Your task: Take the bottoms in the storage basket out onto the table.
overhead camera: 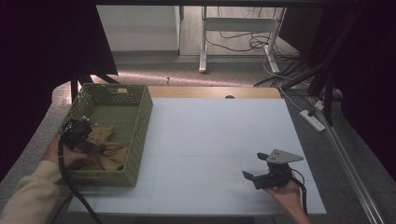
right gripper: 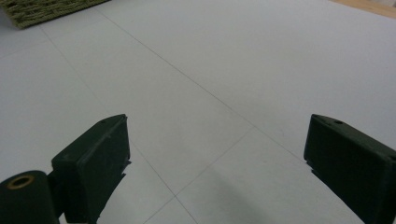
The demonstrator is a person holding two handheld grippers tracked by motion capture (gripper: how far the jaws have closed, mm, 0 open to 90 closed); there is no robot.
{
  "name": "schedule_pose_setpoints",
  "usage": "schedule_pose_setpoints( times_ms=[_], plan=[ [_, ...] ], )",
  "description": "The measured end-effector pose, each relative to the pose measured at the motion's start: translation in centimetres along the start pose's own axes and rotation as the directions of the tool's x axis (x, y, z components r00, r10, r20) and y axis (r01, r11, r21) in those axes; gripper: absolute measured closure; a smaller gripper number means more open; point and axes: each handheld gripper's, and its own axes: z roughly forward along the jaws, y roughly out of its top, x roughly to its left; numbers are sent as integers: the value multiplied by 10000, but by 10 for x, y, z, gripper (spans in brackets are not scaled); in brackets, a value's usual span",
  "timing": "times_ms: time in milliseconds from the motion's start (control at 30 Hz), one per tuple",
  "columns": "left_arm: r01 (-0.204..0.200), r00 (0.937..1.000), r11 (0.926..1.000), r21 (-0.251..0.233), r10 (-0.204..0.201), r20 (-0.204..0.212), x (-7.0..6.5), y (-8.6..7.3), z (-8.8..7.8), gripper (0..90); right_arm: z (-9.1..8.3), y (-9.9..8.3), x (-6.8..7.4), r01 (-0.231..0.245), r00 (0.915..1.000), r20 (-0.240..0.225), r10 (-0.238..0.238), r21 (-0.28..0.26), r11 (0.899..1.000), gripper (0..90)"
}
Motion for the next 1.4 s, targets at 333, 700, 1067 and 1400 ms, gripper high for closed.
schedule_pose_setpoints(
  times_ms=[333, 700, 1067, 1400],
  plan=[
    [-299, 9995, 9975, 639, 292, 117, 0, 4, 5, 53, 1, 0, 0, -16, 10000, -1, 16, 38, 10000, 72],
    [-753, 9969, 9857, 1509, 710, 337, -3, 7, 18, 37, 1, 0, -1, -32, 10000, 24, 32, 44, 10000, 72],
    [-946, 9955, 9738, 2066, 920, 221, -6, 8, 33, 38, 1, -1, -1, -34, 10000, 85, 33, 94, 10000, 72],
    [-1081, 9935, 9665, 2328, 970, 588, -6, 8, 41, 181, 1, -1, -1, -55, 9999, 148, 54, 120, 9999, 72]
  ],
)
